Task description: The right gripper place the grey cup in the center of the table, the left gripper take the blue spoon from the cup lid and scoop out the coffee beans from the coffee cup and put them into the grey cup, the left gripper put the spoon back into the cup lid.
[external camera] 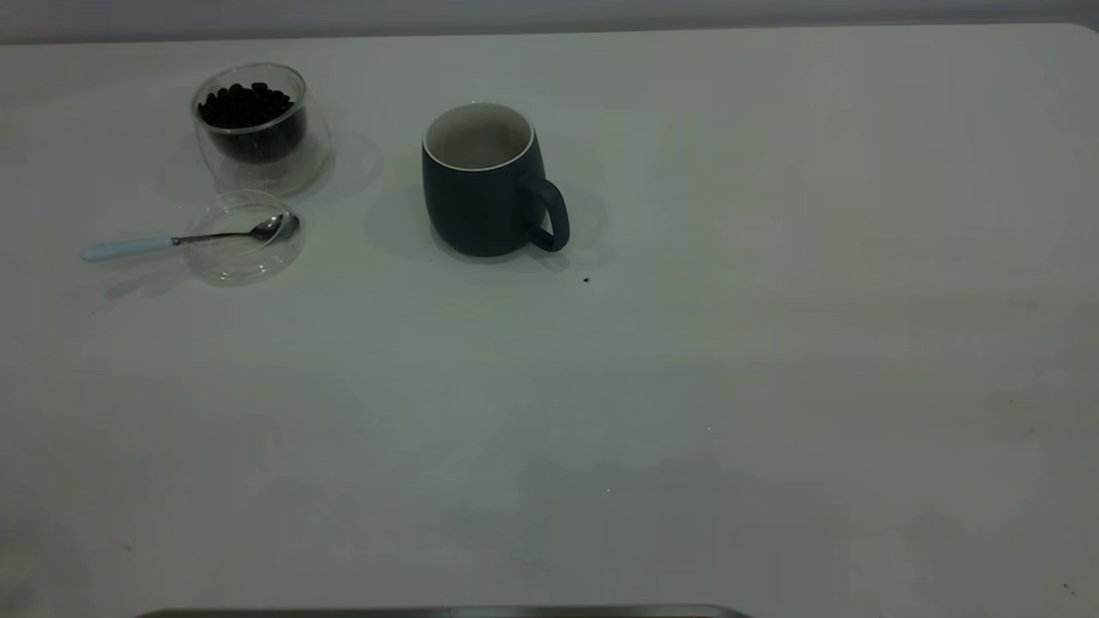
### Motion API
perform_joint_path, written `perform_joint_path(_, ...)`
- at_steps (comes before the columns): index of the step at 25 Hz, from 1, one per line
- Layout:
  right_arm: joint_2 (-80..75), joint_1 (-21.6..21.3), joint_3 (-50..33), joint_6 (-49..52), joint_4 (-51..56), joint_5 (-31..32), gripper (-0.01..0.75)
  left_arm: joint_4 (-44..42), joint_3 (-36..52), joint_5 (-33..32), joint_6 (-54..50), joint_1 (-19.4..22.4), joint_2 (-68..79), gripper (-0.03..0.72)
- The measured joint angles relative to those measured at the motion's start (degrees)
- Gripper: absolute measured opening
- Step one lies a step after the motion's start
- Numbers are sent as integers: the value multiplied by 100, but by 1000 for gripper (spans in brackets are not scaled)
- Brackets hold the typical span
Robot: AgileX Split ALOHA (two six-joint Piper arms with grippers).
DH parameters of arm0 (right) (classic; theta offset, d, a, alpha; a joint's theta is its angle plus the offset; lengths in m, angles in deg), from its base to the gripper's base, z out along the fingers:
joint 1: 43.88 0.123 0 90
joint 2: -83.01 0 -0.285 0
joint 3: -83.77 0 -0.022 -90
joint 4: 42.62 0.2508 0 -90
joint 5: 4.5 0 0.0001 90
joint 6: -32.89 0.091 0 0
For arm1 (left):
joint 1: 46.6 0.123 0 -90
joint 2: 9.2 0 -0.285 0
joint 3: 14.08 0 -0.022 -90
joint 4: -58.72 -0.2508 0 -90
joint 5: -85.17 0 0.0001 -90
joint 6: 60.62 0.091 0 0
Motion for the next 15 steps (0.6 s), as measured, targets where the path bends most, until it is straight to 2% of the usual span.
perform_joint_path(6,0,0,0,0,0,0,364,97,1985,0,-60,0,-1508,439)
perform_joint_path(15,0,0,0,0,0,0,364,524,4104,81,-77,0,-3094,439)
